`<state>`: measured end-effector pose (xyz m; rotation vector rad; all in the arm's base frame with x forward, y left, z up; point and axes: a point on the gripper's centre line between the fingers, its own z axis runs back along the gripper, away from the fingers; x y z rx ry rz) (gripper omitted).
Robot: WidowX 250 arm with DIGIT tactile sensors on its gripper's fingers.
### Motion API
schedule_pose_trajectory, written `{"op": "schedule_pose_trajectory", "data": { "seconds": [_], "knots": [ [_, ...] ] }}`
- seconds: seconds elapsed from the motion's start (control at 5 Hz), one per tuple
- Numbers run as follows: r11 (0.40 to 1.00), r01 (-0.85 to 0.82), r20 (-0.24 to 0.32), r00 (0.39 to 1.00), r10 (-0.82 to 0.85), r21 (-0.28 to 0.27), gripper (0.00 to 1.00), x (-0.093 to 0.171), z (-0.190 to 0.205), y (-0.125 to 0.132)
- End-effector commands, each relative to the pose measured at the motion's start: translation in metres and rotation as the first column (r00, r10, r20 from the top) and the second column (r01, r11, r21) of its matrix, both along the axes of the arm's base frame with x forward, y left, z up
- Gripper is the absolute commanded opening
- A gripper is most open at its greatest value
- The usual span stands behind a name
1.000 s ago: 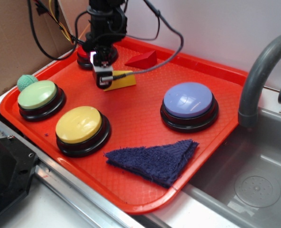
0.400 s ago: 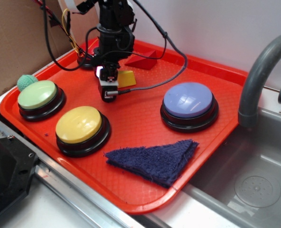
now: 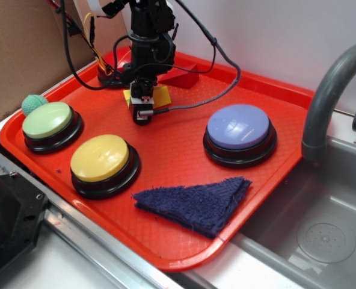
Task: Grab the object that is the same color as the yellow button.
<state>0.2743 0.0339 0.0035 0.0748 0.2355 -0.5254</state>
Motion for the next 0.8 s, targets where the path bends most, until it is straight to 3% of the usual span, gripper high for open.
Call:
{"op": "schedule_pose_trajectory", "data": {
  "seconds": [0.0, 0.2, 0.4, 0.6],
  "knots": [
    [0.947, -0.322, 0.171, 0.933, 0.318, -0.005, 0.0, -0.001, 0.077, 0.01],
    [0.845, -0.532, 0.222, 0.819, 0.53, -0.056, 0.0, -0.022, 0.126, -0.006],
    [0.688, -0.721, 0.252, 0.652, 0.715, -0.084, 0.0, -0.064, 0.176, -0.025],
    [0.627, -0.768, 0.244, 0.588, 0.771, -0.13, 0.0, -0.077, 0.225, -0.026]
  ]
}}
